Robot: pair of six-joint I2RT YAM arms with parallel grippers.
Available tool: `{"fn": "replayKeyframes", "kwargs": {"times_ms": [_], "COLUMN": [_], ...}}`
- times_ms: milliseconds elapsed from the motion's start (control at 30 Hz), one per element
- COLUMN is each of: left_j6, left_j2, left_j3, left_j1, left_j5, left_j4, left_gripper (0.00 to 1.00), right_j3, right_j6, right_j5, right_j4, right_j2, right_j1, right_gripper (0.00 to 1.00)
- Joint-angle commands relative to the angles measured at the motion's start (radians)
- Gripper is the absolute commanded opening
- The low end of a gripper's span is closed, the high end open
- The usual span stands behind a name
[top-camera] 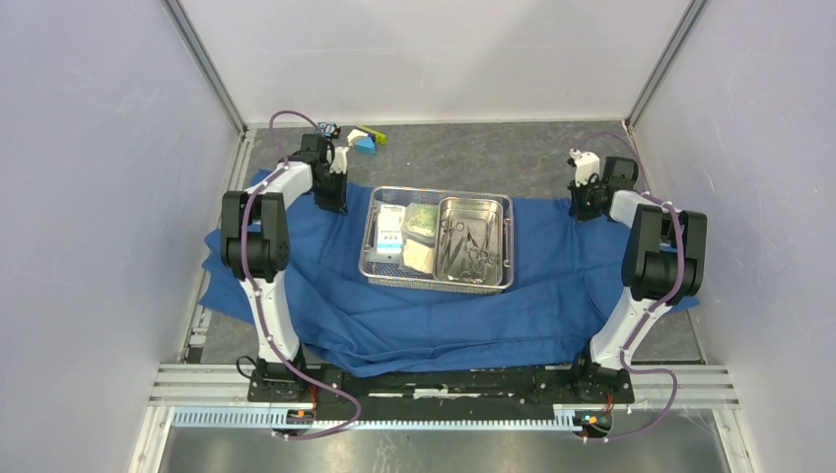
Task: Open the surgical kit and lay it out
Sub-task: Smooth out the surgical kit at the center of the board.
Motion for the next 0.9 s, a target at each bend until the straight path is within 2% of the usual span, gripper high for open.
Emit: {"fn": "replayKeyframes", "kwargs": {"times_ms": [0, 233, 567, 867], "left_j6": [-0.037, -0.120, -0.171, -0.189], "left_j2": [0.037, 0.060, 0.128, 0.172], "left_j3": [0.051, 0.095, 0.186, 0.246], "left_j1": [-0.001, 0.020, 0.071, 0.121], "left_j5": [0.034, 0.028, 0.016, 0.009], "left_j4": [-0.018, 0.006, 0.004, -0.006], "left_gripper": [0.03, 0.02, 0.02, 0.02], "right_j3": [-0.004, 0.050, 0.154, 0.292], "right_j6": [-0.008, 0.057, 0.112, 0.162], "right_j5": [0.097, 0.084, 0.236, 0.263], "right_j4": [-0.073, -0.072, -0.039, -0.039], "right_j2": [0.051, 0.073, 0.087, 0.159], "right_j1": [-0.014, -0.008, 0.054, 0.073], "right_gripper": [0.00, 0.00, 0.00, 0.00]}}
